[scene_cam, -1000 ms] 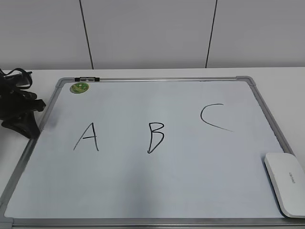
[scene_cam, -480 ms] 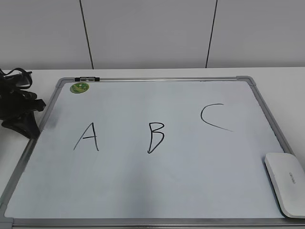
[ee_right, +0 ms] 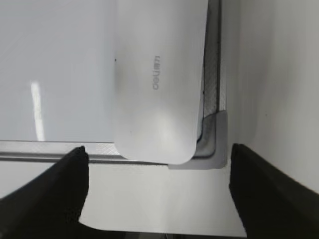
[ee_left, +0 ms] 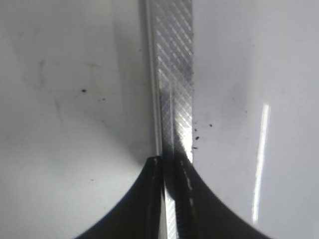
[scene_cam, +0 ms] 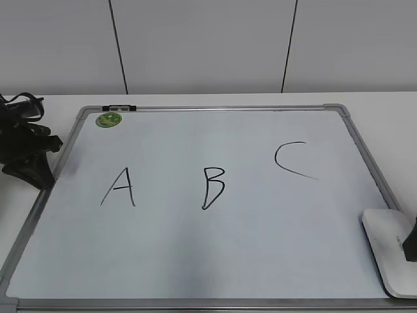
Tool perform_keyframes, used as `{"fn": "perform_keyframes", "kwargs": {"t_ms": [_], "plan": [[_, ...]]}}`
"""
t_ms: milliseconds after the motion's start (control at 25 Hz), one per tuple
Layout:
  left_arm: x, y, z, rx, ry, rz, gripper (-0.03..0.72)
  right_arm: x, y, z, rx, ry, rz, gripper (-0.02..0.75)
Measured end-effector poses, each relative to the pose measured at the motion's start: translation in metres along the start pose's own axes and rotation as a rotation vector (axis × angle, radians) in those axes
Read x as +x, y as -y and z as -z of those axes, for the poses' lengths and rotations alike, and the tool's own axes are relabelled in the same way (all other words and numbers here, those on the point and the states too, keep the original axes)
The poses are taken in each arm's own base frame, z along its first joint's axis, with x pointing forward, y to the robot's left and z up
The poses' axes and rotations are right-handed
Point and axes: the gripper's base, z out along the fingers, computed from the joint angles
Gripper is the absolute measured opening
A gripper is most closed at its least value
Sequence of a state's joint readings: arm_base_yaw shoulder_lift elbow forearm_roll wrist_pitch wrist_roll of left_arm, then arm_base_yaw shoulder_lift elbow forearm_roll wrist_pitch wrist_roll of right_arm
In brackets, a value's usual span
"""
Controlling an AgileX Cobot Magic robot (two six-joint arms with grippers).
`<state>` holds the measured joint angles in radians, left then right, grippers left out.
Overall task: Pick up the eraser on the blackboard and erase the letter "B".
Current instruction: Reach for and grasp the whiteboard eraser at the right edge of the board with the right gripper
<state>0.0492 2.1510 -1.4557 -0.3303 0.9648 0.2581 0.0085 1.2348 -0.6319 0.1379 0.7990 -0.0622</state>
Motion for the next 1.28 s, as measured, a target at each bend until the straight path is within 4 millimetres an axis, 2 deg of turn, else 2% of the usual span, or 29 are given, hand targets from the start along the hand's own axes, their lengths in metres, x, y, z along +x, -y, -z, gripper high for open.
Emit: {"fn": "perform_keyframes", "kwargs": {"t_ms": [240, 440, 840, 1040, 1280], "plan": [[0.0, 0.0, 0.0, 0.0, 0.0, 0.0, 0.032, -0.013, 0.003, -0.03, 0.005, -0.036, -0.003, 0.66], [0.0, 0.0, 0.0, 0.0, 0.0, 0.0, 0.032, -0.019, 0.004, -0.043, 0.009, -0.032, -0.006, 0.659], [0.0, 0.0, 0.0, 0.0, 0.002, 0.0, 0.032, -0.045, 0.004, -0.055, 0.004, -0.06, -0.008, 0.648], [0.0, 0.0, 0.0, 0.0, 0.002, 0.0, 0.032, -0.042, 0.001, -0.061, -0.02, -0.173, -0.022, 0.645], [0.0, 0.0, 0.0, 0.0, 0.002, 0.0, 0.032, -0.042, -0.003, -0.061, -0.02, -0.18, -0.004, 0.63]]}}
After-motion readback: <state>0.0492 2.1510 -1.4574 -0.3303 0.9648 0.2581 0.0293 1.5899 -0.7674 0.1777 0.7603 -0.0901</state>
